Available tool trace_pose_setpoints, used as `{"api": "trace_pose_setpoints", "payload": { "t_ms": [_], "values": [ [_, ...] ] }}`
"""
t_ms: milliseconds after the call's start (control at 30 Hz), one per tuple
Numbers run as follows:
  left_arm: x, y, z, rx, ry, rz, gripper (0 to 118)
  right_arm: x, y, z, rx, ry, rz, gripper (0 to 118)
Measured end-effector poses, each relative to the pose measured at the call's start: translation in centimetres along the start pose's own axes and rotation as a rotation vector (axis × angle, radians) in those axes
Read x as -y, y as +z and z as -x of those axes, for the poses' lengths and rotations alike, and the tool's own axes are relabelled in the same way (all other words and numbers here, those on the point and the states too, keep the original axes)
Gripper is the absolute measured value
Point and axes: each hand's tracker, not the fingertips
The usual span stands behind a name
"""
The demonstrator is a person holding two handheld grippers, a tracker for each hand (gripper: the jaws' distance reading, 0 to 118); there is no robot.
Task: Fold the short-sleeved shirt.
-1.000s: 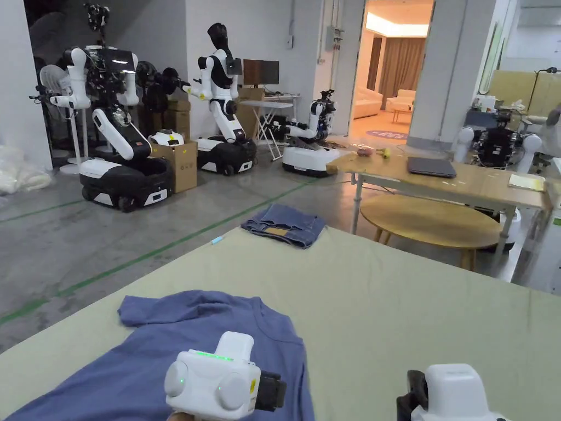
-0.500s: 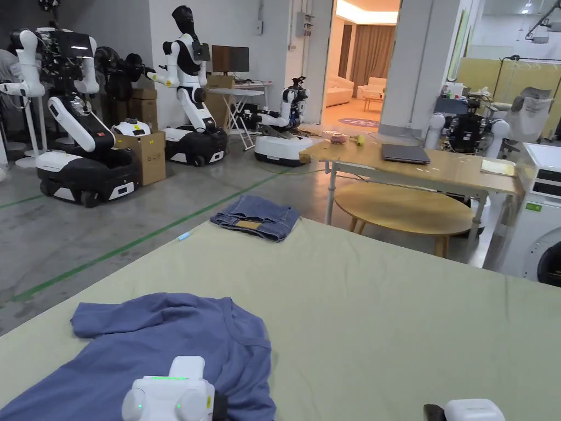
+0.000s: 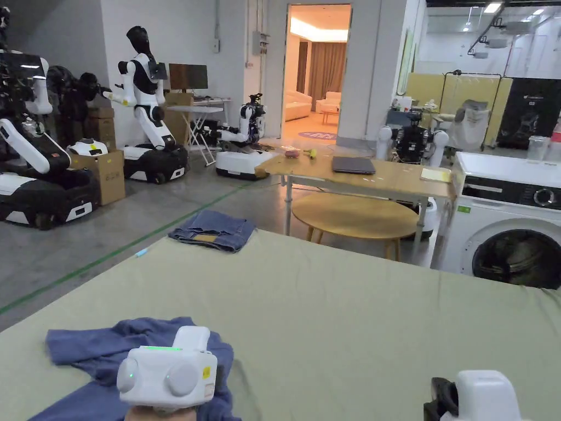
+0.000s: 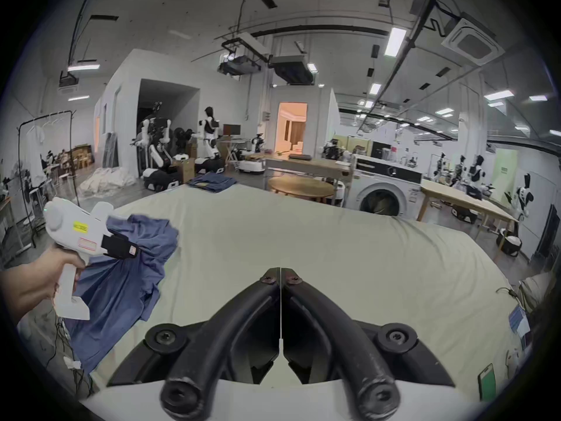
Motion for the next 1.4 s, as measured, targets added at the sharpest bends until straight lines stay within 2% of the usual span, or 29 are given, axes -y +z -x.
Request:
{"api": "trace_pose_setpoints", "payload": {
  "t_ms": [133,300,467,600,733,833,933,967,1000,1067,1100,1233,1400],
  "values": [
    [-1.8,2.9,-8.0,0.163,-0.049,-0.085,0,-0.3,3.1,-4.1,0.063,-0.045,-0.025,0],
    [-3.0,6.8,-22.5,0.407,-0.210,-0.159,0,0.3,7.7,-10.5,0.171,-0.075,-0.048,0],
    [-1.0,9.3,-36.2,0.630,-0.347,-0.120,0,1.4,12.3,-17.0,0.290,-0.089,-0.058,0],
    [4.1,6.4,-43.6,0.605,-0.473,-0.024,0,3.1,15.0,-21.9,0.376,-0.105,-0.035,0],
    [12.0,1.3,-47.6,0.505,-0.508,0.150,0,5.6,16.5,-25.4,0.430,-0.119,0.011,0],
    [16.5,-1.8,-48.8,0.418,-0.557,0.226,0,7.0,17.1,-27.0,0.441,-0.148,0.029,0],
    [18.2,-2.8,-48.9,0.416,-0.536,0.228,0,7.7,17.4,-27.6,0.439,-0.163,0.037,0],
    [18.3,-2.3,-48.8,0.414,-0.538,0.210,8,7.9,17.4,-27.6,0.435,-0.165,0.037,0],
    [17.8,-2.4,-48.8,0.419,-0.541,0.187,30,7.9,17.4,-27.5,0.429,-0.164,0.039,0],
    [16.5,-0.5,-48.0,0.444,-0.535,0.131,97,7.9,17.0,-27.3,0.412,-0.158,0.045,0],
    [15.8,0.7,-47.2,0.438,-0.529,0.087,104,7.8,17.0,-27.0,0.403,-0.156,0.044,0],
    [11.8,7.5,-41.3,0.434,-0.482,-0.134,104,7.4,16.4,-25.8,0.362,-0.167,0.021,0],
    [9.1,14.9,-30.4,0.293,-0.414,-0.359,103,7.0,14.8,-23.3,0.307,-0.153,-0.005,0]
  ]
}}
